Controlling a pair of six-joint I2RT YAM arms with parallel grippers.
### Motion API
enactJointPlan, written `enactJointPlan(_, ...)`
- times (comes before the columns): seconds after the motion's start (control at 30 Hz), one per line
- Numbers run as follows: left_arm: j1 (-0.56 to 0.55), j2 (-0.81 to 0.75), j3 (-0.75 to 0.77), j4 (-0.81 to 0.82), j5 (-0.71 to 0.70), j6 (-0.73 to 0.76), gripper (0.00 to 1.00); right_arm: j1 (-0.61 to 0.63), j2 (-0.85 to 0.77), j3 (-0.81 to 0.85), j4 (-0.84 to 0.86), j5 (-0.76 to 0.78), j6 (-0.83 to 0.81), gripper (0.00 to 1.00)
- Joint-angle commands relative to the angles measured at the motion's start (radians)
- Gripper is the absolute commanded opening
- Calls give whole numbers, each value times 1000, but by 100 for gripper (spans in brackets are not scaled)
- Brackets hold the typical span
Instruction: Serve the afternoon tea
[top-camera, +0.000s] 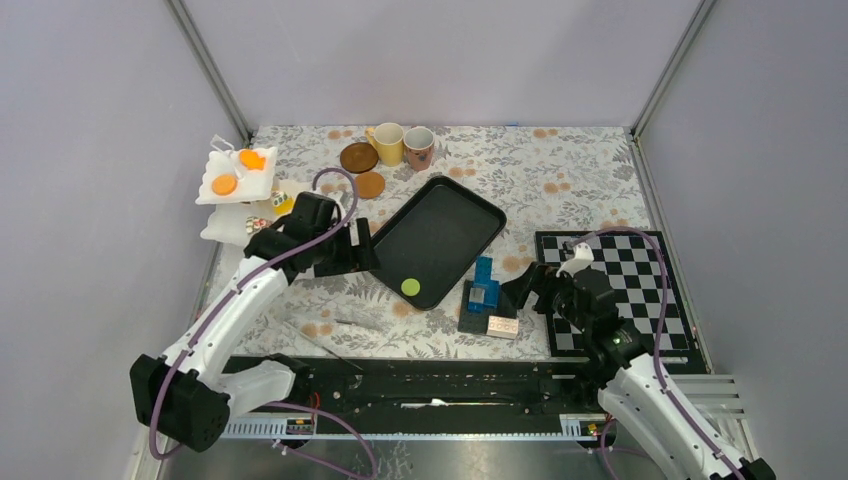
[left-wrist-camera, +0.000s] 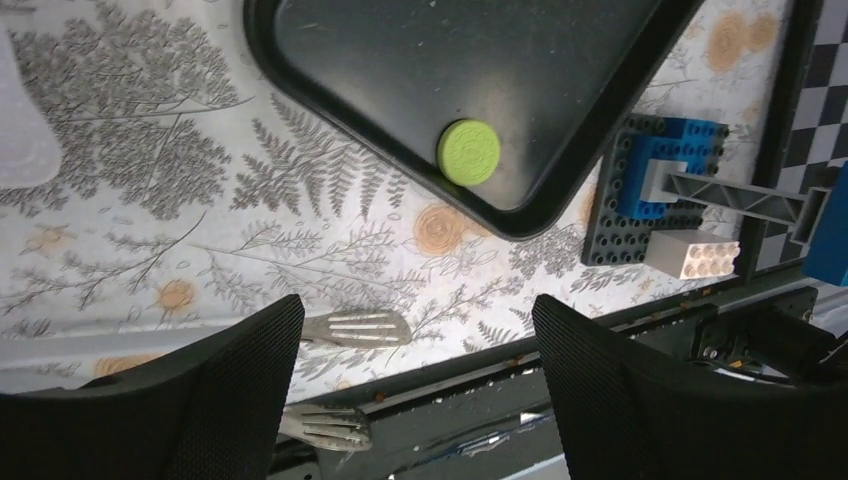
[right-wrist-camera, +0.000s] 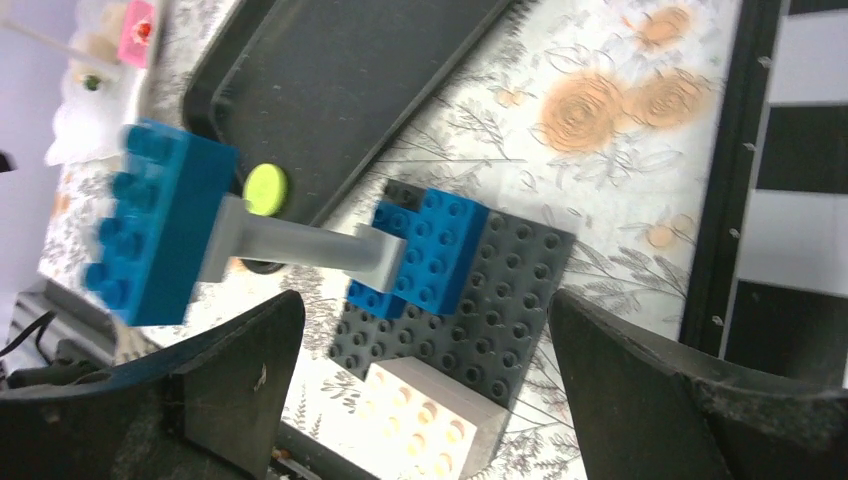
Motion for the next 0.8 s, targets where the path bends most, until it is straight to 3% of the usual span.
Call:
enactJointPlan(0.0,-42,20,-39,111,2,-45,85,7,7,109,34,-112,-90,98)
enactJointPlan(0.13,-95,44,-90,90,-83,-103,83,7,-4,156,28,-178,-118,98)
enactJointPlan(0.27,-99,-61,-99,122,-133,-117,85,7,26,245,33,-274,-151,98)
enactJointPlan(0.5,-98,-188,12,165,-242,-72,91,33,233,495,-22,-303,-166,99)
enactJointPlan(0.6,-98,-203,59,174,-320,-55,91,97,353,614,-65,-260,-159,99)
enactJointPlan(0.77,-98,-263,105,199,-413,-18,92,329,516,723,-55,-74,-157,99)
